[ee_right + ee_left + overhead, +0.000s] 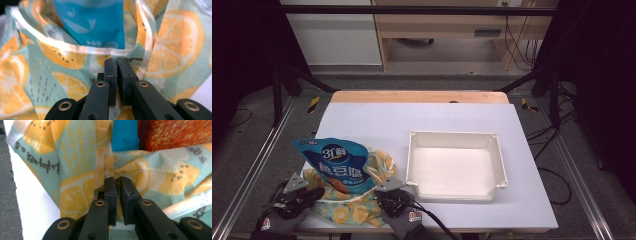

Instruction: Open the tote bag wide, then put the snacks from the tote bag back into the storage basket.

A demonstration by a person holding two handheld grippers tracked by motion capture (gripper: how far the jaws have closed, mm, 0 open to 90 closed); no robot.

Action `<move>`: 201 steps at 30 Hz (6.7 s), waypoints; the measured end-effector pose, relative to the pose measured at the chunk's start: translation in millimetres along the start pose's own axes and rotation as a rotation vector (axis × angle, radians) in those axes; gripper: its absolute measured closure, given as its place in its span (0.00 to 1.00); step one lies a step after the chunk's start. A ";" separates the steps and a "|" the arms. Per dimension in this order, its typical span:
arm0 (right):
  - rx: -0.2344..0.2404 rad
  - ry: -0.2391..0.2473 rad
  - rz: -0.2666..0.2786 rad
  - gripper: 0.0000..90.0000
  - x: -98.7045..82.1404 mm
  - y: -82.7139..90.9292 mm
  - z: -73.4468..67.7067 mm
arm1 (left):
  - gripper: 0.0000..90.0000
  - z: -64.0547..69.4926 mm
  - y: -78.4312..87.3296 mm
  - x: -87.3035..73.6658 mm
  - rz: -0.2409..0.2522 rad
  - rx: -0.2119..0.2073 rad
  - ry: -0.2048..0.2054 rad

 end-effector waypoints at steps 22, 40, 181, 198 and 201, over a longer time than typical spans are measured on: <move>0.019 -0.022 -0.010 0.84 -6.7 1.0 4.0 | 0.77 0.8 -3.9 -1.7 -0.006 -0.015 -0.016; 0.059 -0.028 0.161 0.63 22.6 42.6 7.6 | 0.60 13.1 43.1 20.1 0.241 -0.019 -0.007; 0.082 0.095 0.376 1.00 185.2 123.6 7.7 | 1.00 18.8 161.5 146.2 0.627 -0.007 -0.005; 0.083 0.115 0.408 1.00 207.5 151.3 7.3 | 1.00 27.5 186.0 169.6 0.647 -0.001 -0.036; 0.081 0.119 0.410 1.00 209.0 156.0 8.4 | 1.00 29.8 187.4 172.6 0.652 -0.001 -0.039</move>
Point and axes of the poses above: each handheld gripper's, and its own axes: y roughly backward along the jaws, x roughly out of its top, z roughly to its right, the point moved 5 cm from there along -y, roughly forward along the jaws, and after that the axes turned 3 degrees about -x, right-handed, at the moved point
